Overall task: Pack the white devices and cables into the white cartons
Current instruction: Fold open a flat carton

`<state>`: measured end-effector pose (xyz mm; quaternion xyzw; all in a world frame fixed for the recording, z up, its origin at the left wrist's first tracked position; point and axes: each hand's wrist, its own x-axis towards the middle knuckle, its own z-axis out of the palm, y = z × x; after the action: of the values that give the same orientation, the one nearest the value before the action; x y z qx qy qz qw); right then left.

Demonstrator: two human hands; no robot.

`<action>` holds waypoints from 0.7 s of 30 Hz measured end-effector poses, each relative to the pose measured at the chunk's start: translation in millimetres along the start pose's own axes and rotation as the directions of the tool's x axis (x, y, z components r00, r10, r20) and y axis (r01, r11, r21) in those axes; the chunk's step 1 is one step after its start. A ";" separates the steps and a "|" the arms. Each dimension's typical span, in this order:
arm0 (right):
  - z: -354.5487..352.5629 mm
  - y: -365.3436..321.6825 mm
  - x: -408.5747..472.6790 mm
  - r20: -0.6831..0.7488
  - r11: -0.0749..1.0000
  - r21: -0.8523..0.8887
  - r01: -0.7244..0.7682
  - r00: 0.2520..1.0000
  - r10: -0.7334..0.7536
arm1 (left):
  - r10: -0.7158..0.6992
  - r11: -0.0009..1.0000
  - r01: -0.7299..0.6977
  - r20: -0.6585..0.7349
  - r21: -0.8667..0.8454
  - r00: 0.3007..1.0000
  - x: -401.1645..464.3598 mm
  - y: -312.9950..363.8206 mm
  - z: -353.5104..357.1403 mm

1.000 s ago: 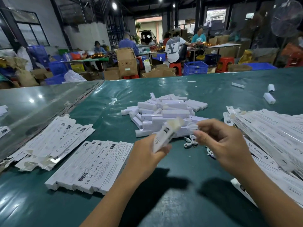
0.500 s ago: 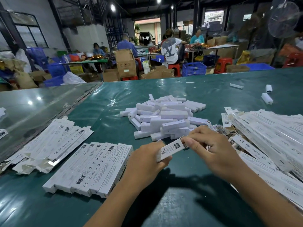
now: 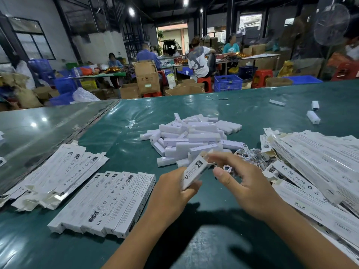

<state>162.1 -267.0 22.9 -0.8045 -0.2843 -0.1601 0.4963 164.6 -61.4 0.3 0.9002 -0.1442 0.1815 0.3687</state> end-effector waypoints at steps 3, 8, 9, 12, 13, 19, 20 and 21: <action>-2.8 0.5 -1.1 -0.097 0.999 -0.019 0.036 0.995 -0.038 | -0.028 0.989 0.025 -0.020 -0.147 0.999 -1.6 3.8 2.5; -2.0 -0.4 -0.2 -0.167 0.970 -0.176 0.166 0.966 -0.196 | -0.010 0.946 0.015 0.016 -0.324 1.000 -5.2 14.0 10.6; -0.2 0.4 -1.0 -0.157 0.968 -0.184 0.169 0.967 -0.199 | -0.005 0.941 0.010 0.016 -0.340 1.000 -5.7 14.9 11.4; 3.7 1.4 -2.1 -0.163 0.973 -0.165 0.160 0.969 -0.187 | 0.010 0.945 -0.020 -0.032 -0.328 0.999 -5.9 15.1 12.0; 4.4 1.2 -2.7 -0.159 0.974 -0.158 0.163 0.969 -0.188 | 0.027 0.950 -0.048 -0.070 -0.309 0.997 -5.9 15.4 11.8; 9.7 -6.0 -4.3 -0.130 0.988 -0.033 0.153 0.979 -0.156 | 0.130 0.945 -0.185 -0.212 -0.268 0.969 -9.5 23.8 9.4; 10.0 -7.4 -4.5 -0.127 0.990 -0.010 0.141 0.982 -0.142 | 0.163 0.942 -0.219 -0.223 -0.256 0.961 -10.5 24.5 9.2; 10.3 -8.2 -4.8 -0.126 0.991 -0.005 0.134 0.983 -0.133 | 0.186 0.933 -0.244 -0.228 -0.264 0.956 -11.3 25.1 9.0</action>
<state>153.0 -256.4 21.4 -0.7709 -0.3061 -0.2429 0.5030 146.6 -83.7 4.8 0.7925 -0.2298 0.2870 0.4866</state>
